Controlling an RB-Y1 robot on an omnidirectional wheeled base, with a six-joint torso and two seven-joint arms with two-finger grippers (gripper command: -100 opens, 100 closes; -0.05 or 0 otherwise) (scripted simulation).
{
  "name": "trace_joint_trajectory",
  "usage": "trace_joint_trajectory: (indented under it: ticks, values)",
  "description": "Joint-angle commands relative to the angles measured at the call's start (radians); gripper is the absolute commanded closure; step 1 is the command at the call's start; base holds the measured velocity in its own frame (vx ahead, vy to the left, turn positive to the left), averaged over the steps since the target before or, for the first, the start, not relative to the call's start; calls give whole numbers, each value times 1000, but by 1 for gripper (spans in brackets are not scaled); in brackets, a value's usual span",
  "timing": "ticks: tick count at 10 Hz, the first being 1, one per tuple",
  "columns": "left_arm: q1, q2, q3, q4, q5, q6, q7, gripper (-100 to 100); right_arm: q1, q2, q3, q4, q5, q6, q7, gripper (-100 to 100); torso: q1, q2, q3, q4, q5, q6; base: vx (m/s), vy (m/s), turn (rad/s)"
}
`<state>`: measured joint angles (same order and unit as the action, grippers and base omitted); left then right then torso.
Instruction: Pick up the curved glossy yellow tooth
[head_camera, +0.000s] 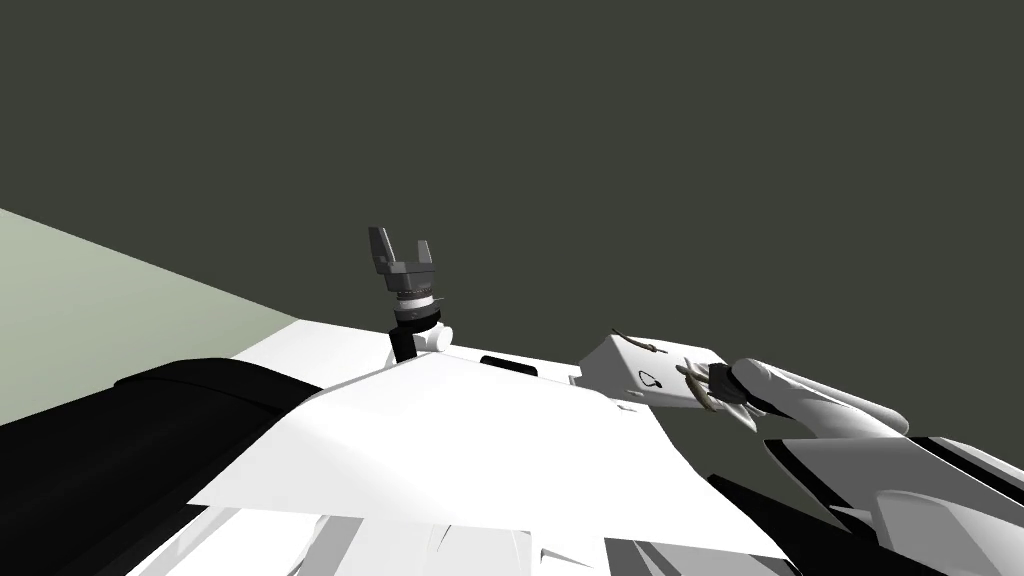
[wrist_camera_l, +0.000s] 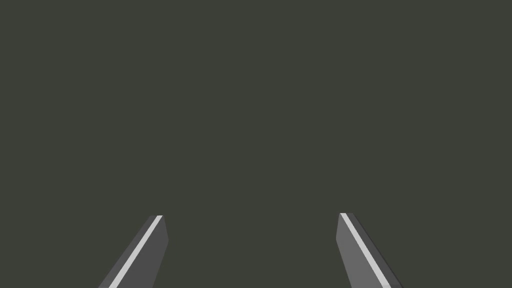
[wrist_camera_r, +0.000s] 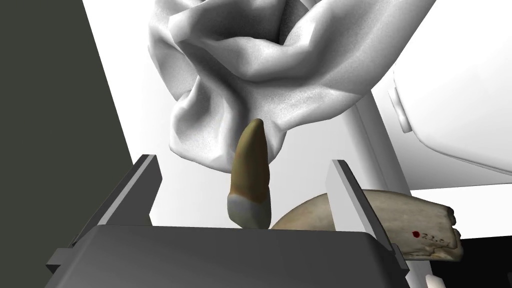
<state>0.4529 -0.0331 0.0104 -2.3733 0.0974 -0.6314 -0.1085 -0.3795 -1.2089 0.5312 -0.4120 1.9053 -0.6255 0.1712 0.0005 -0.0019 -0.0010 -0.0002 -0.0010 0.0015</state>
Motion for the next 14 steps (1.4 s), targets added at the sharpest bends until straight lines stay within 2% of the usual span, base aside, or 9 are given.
trace_joint_trajectory:
  ticks: [1, 2, 5, 6, 10, 11, 12, 13, 14]
  values:
    - [0, 0, 0, 0, 0, 0, 0, 0, 0, 0, 0, 0, 0, 0, 0, 0, 0, 0, 0, 0, 0, 0, 0, 0, 0]
    - [0, 0, 0, 0, 0, 0, 0, 0, 17, 21, 4, 11, -7, 31, 0, -100, 0, 1, 0, 0, 0, 0, 33, -41, 4]
    - [0, 0, 0, 0, 0, 0, 0, 0, 7, 25, 1, 28, -11, 31, 19, -100, -5, -1, -1, -1, -3, 0, 24, -40, 4]
    - [0, 0, 0, 0, 0, 0, 0, 0, 7, 25, 1, 27, -11, 32, 17, 100, -3, 0, 0, -1, -2, 0, 0, 0, 0]
    - [0, 0, 0, 0, 0, 0, 0, 0, 8, 25, 1, 27, -11, 30, 17, 100, -3, 0, 0, 0, -3, -1, -1, 0, -4]
    - [0, 0, 0, 0, 0, 0, 0, 0, 8, 25, 1, 27, -11, 30, 17, 0, -3, 0, 0, 0, -3, -1, 0, 0, 0]
    - [0, 0, 0, 0, 0, 0, 0, 0, 0, 0, 0, 0, 0, 0, 0, 100, -3, 0, 0, 0, -3, -1, -44, 40, -4]
    - [0, 0, 0, 0, 0, 0, 0, 0, 0, 0, 0, 37, 0, 0, 16, 100, -1, 2, 1, 0, -2, -1, -55, 69, 23]
    - [0, 0, 0, 0, 0, 0, 0, 0, 0, 0, 0, 13, 0, 0, 12, 100, 1, 4, 2, 0, -1, 1, -21, 48, -32]
